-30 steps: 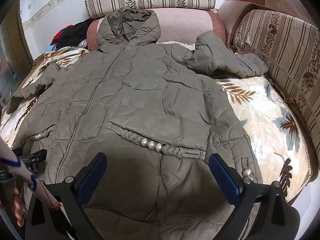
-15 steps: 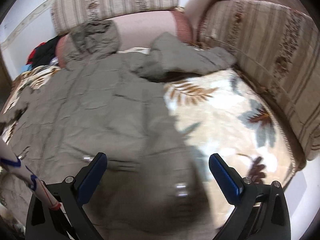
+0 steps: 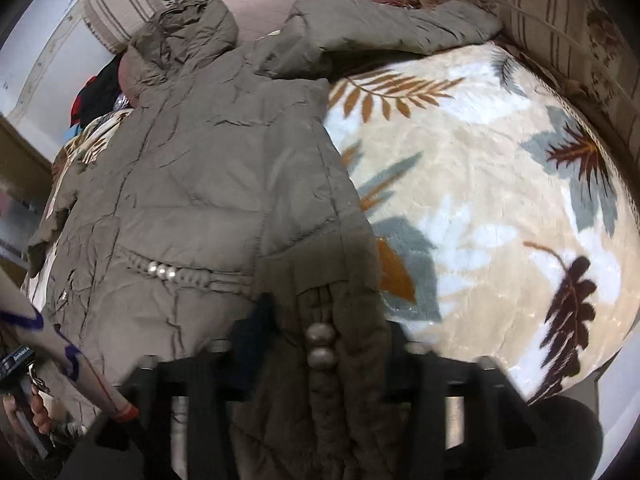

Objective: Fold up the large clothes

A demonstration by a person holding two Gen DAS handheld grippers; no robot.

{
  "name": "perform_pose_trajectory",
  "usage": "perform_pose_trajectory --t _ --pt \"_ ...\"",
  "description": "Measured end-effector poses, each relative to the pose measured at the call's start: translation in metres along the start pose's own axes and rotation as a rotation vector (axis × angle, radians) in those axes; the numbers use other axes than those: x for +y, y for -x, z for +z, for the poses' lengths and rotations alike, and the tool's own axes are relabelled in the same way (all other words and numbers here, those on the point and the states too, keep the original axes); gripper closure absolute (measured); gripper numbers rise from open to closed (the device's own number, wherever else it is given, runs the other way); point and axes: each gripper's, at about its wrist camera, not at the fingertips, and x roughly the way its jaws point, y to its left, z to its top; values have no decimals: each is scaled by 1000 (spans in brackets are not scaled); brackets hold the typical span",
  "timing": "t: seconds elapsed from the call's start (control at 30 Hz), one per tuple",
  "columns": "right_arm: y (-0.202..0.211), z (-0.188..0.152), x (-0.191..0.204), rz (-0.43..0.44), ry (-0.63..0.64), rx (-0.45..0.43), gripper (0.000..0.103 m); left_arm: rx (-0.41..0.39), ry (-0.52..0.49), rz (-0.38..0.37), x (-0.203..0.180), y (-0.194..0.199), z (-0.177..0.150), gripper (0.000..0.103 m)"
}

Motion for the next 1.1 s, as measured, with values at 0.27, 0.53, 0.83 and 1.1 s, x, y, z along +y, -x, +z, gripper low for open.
perform_pose_trajectory --t 0.27,0.53,0.83,1.1 --pt "11 3 -13 -61 17 -30 68 -17 -58 70 -30 15 -31 51" --pt "70 4 11 -197 51 -277 21 -180 -31 165 -19 69 -4 35" --pt "72 -1 97 -96 249 -311 15 -263 -158 246 -55 95 -9 28" --pt "45 -28 153 -64 409 -259 15 -287 -179 267 -62 103 -15 27"
